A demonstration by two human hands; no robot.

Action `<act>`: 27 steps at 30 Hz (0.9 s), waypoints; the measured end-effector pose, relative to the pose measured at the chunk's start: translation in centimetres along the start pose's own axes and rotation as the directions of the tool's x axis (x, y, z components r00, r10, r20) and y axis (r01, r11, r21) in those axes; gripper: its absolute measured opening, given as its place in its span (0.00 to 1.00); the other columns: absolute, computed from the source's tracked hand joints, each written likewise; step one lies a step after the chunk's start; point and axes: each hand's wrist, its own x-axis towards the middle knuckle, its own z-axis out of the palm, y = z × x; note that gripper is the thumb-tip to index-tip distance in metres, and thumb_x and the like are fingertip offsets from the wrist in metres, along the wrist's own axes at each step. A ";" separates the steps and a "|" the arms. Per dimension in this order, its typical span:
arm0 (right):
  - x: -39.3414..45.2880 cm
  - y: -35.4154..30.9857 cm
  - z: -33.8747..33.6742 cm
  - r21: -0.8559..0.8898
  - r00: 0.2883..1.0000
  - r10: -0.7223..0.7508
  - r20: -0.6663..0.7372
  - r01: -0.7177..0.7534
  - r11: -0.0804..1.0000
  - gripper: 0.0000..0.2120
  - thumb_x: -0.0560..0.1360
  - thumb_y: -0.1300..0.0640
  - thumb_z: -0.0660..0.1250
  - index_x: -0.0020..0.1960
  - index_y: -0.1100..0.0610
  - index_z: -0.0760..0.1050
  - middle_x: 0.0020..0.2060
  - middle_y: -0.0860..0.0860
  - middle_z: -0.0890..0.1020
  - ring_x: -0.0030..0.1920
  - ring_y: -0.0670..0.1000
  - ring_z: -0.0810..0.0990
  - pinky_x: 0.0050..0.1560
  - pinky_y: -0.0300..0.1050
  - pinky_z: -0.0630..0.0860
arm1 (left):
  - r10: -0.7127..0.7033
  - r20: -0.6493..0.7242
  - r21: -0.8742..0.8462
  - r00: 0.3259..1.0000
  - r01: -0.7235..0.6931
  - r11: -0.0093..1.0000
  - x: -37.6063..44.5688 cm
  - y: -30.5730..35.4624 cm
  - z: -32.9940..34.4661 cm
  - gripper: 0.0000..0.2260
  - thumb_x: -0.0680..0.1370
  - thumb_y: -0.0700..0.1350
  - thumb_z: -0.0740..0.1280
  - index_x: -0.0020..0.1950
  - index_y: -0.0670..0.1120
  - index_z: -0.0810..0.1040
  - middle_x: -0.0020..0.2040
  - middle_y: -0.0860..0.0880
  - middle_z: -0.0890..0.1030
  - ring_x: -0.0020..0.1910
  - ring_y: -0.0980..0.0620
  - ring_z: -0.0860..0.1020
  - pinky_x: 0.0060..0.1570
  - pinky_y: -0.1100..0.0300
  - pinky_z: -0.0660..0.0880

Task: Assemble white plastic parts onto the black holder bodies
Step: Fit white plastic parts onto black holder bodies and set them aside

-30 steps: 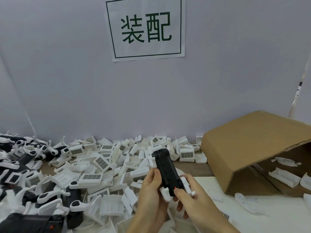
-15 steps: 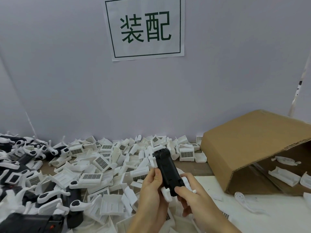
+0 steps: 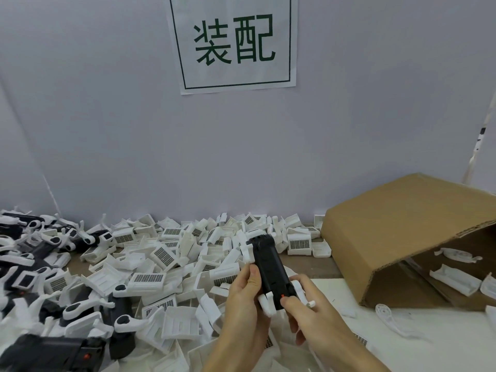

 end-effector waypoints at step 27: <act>-0.1 0.1 0.2 0.174 0.999 0.037 0.032 -0.042 0.984 0.08 0.80 0.60 0.60 0.56 0.52 0.75 0.31 0.49 0.75 0.30 0.48 0.70 0.33 0.45 0.68 | 0.009 0.068 0.072 0.998 -0.014 0.997 -0.1 0.0 -0.3 0.17 0.85 0.48 0.57 0.62 0.37 0.77 0.44 0.40 0.81 0.36 0.45 0.78 0.38 0.53 0.75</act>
